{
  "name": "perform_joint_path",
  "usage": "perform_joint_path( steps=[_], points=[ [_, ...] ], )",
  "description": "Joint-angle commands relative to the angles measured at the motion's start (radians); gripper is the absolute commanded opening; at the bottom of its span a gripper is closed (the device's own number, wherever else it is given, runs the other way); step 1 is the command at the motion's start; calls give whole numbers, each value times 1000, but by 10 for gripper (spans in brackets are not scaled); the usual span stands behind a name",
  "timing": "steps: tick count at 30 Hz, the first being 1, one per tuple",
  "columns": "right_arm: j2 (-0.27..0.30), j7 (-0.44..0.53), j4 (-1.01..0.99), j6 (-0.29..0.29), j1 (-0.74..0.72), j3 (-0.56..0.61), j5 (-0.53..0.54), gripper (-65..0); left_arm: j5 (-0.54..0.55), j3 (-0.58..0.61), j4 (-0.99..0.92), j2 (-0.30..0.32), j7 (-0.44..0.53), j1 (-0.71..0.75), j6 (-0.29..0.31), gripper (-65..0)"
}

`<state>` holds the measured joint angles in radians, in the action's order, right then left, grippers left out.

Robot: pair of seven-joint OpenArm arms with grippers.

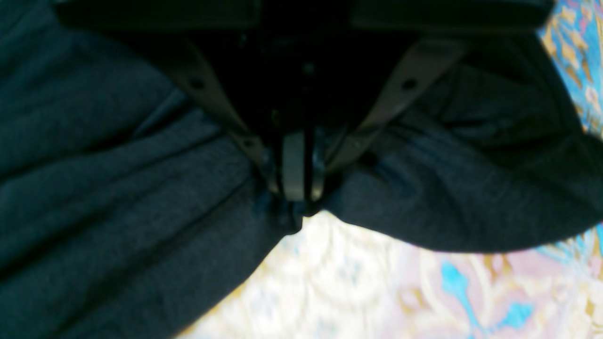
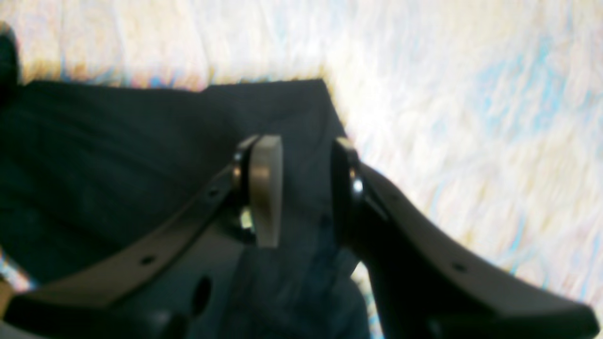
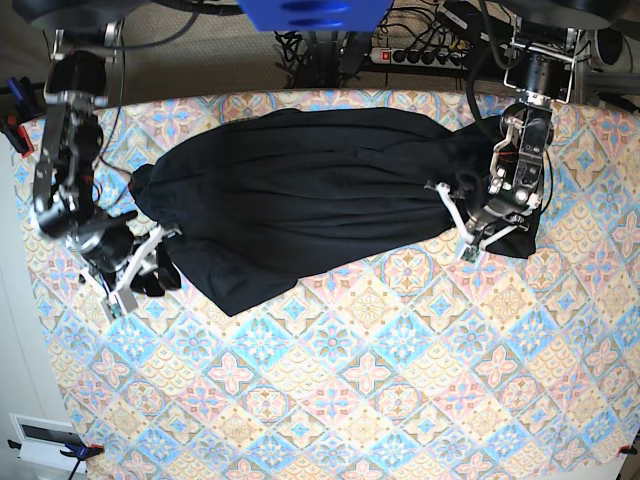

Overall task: Layout the t-shirt on the table in an organized manner, then fold the t-shirt properly
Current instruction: 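Grasp the shirt with both grippers and stretch it apart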

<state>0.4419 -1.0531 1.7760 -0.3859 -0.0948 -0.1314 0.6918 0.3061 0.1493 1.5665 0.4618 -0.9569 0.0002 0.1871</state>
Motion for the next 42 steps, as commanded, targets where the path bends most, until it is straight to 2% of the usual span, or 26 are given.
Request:
perform_joint_path(
  steps=[1,4,7,9,12,14,16,21,24,30,32,38,42],
  points=[
    [15,-9,-29,0,7,11,-21,-475,-14,-10,28,36,-29,30,-4,-650],
    [-19,32,-126,0,-3,49,-85,-475,-14,-12,58,94,-21,73,-4,-650],
    [-44,61,-221,0,-7,97,-152,-475,-14,-49,55,110,17,79,-4,-650],
    [-48,81,-264,0,-38,128,-180,-475,-14,-136,51,96,26,79,-4,-650],
    [-48,84,-279,0,-46,172,-195,-475,-20,-287,51,36,22,74,-4,-650],
    [-48,76,-273,0,-41,212,-192,-477,-20,-339,51,16,22,71,-4,-650],
    [-47,76,-253,0,-35,241,-194,-478,-22,-350,51,7,28,62,-4,-650],
    [-41,76,-163,0,157,246,-197,-478,-23,-354,-25,7,28,24,-4,-650],
    [-13,81,-138,0,215,246,-197,-478,-23,-356,-74,10,28,-6,-10,-650],
    [16,83,-141,0,281,154,-199,-478,-29,-357,-91,12,29,-22,-13,-650],
    [16,80,-141,0,298,108,-199,-478,-78,-357,-91,12,34,-30,-13,-649],
    [18,76,-109,0,353,-9,-200,-478,-262,-359,-143,5,164,-52,-13,-649],
    [18,78,-46,0,379,-32,-200,-478,-273,-368,-142,5,191,-87,-13,-649]
  ],
)
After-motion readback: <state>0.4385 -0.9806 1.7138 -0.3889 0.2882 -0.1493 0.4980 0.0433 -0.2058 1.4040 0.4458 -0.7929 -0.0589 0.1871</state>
